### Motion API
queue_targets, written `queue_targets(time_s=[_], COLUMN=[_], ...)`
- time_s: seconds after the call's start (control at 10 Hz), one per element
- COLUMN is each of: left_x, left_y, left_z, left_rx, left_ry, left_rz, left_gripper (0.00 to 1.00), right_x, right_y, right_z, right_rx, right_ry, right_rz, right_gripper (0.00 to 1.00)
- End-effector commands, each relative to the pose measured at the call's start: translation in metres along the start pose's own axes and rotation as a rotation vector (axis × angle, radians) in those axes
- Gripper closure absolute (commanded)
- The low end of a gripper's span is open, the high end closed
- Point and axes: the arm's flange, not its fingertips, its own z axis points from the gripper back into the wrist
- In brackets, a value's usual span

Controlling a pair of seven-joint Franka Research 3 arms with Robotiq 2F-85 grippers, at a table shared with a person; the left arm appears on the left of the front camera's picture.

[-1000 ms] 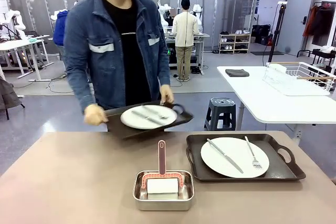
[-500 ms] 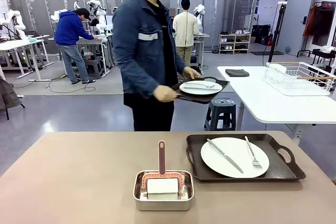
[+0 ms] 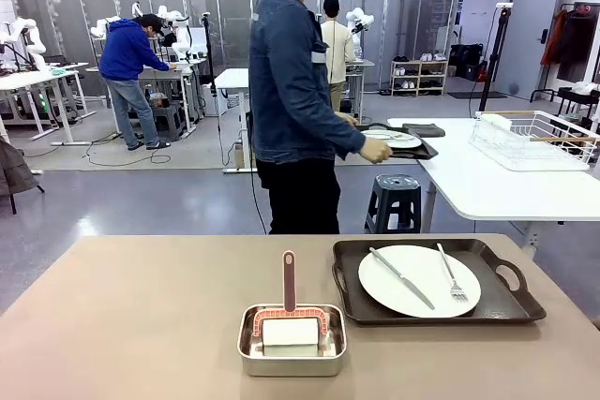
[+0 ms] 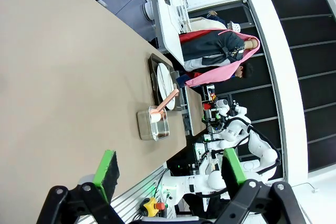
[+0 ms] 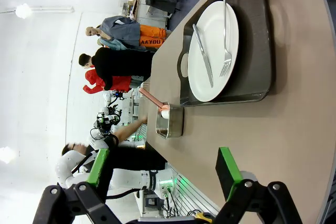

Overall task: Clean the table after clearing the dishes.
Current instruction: When the left (or right) Handle tray is removed, use the left hand (or right hand) to clean the left (or right) side of the table with the Lint Roller.

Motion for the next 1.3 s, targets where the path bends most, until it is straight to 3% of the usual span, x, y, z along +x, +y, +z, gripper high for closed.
queue_targets(time_s=[0.0,0.3,0.5,0.8,1.0,1.2], left_x=[-0.002,0.0,0.018,0.057,0.06,0.039], left_y=[0.0,0.0,-0.074,-0.18,-0.221,-0.231], left_z=[0.003,0.0,-0.033,-0.143,-0.236,-0.323], left_rx=[-0.003,0.0,0.21,0.429,0.496,0.587], left_ry=[-0.005,0.0,0.137,0.356,0.567,0.74], left_rz=[-0.006,0.0,-0.324,-0.644,-0.844,-0.98], left_gripper=[0.0,0.0,0.0,0.0,0.0,0.0], right_x=[0.0,0.0,0.0,0.0,0.0,0.0], right_y=[0.002,0.002,0.002,0.002,0.002,0.002], right_z=[0.001,0.001,0.001,0.001,0.001,0.001], right_rx=[0.001,0.001,0.001,0.001,0.001,0.001], right_ry=[-0.003,-0.003,-0.003,-0.003,-0.003,-0.003], right_rz=[-0.004,-0.004,-0.004,-0.004,-0.004,-0.004], right_gripper=[0.0,0.0,0.0,0.0,0.0,0.0])
